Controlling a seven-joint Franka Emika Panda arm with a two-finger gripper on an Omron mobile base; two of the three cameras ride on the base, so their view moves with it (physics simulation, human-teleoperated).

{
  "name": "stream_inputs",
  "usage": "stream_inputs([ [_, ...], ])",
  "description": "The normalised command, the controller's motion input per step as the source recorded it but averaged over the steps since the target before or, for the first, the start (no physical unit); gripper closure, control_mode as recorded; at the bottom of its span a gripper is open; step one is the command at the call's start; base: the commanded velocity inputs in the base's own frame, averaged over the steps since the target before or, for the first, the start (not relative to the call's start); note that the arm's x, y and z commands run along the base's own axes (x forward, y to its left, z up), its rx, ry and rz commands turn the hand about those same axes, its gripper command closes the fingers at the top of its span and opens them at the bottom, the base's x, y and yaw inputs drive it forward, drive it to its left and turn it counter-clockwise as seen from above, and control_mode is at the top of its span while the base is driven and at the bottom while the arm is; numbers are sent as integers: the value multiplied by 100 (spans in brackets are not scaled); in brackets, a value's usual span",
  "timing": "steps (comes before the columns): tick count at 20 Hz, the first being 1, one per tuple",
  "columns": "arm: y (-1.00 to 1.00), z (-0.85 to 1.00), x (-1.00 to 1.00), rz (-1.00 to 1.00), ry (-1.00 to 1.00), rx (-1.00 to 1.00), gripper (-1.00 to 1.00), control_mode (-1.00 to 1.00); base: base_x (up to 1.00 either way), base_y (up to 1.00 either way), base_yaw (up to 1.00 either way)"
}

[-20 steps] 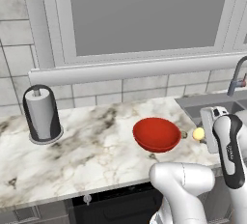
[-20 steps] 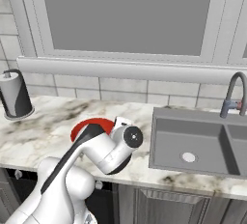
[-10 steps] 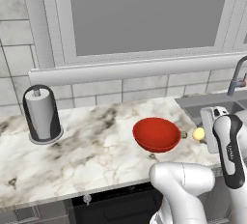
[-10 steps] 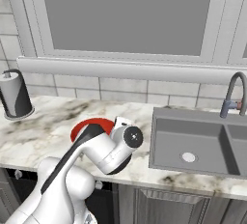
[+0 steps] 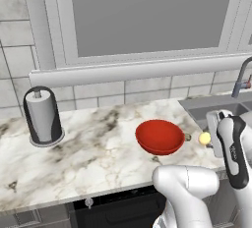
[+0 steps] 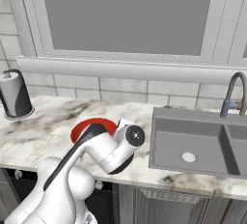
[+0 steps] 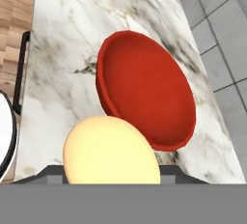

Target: Gather the eggs and milk located in the vicinity of the sink area and place them right next to the bowl.

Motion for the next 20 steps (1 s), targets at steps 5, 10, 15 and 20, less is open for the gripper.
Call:
stream_inputs([
  [5,-4,-22,6,-3,7,1,100,-100,0,0,0],
  [10,0,-18,10,0,1,4,100,-100,0,0,0],
  [15,0,-13,22,0,2,4,100,-100,0,0,0],
  [20,0,-10,34,0,5,2,100,-100,0,0,0],
])
